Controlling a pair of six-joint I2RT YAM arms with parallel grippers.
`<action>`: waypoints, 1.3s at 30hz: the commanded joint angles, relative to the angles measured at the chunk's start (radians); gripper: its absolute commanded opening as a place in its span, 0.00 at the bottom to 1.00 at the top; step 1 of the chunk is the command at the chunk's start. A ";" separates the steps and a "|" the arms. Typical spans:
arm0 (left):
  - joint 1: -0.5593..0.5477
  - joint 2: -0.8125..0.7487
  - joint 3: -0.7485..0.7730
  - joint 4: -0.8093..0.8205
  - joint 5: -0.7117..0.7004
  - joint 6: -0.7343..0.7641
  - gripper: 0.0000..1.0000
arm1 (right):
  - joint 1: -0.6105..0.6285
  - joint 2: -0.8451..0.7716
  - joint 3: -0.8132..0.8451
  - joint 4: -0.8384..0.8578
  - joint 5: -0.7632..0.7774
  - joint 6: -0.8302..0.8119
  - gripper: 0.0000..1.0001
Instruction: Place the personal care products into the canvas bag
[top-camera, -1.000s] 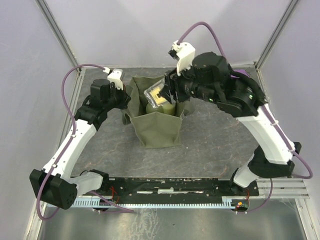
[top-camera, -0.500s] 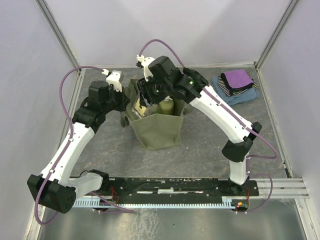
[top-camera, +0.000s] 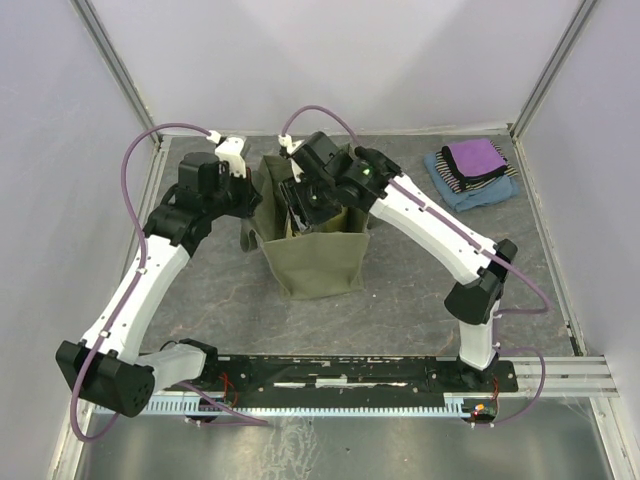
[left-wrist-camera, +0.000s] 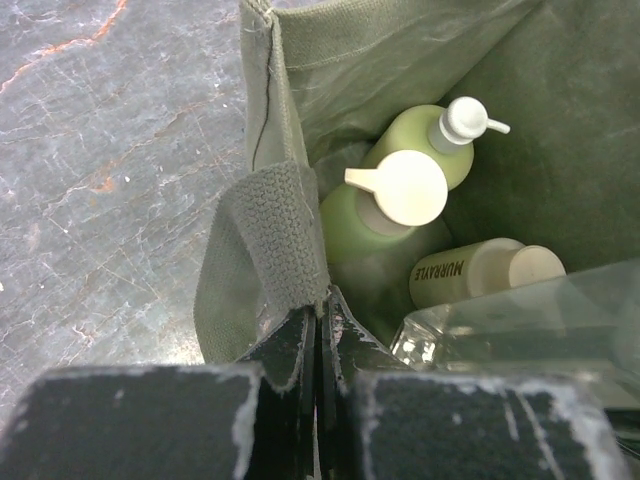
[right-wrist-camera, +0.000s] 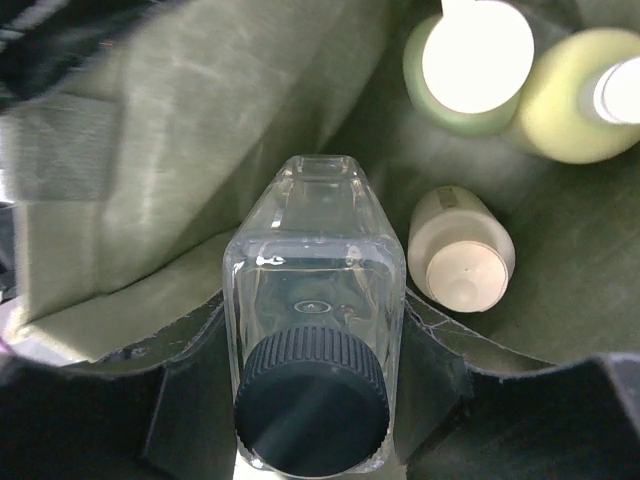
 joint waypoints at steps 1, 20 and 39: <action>0.002 -0.004 0.070 0.028 0.025 0.014 0.03 | 0.008 -0.073 -0.061 0.144 0.042 0.037 0.00; 0.002 0.018 0.107 0.028 0.068 0.000 0.03 | 0.118 0.078 -0.171 0.212 0.205 0.037 0.00; 0.003 0.019 0.112 0.028 0.059 0.003 0.03 | 0.124 0.174 -0.302 0.258 0.213 0.017 0.14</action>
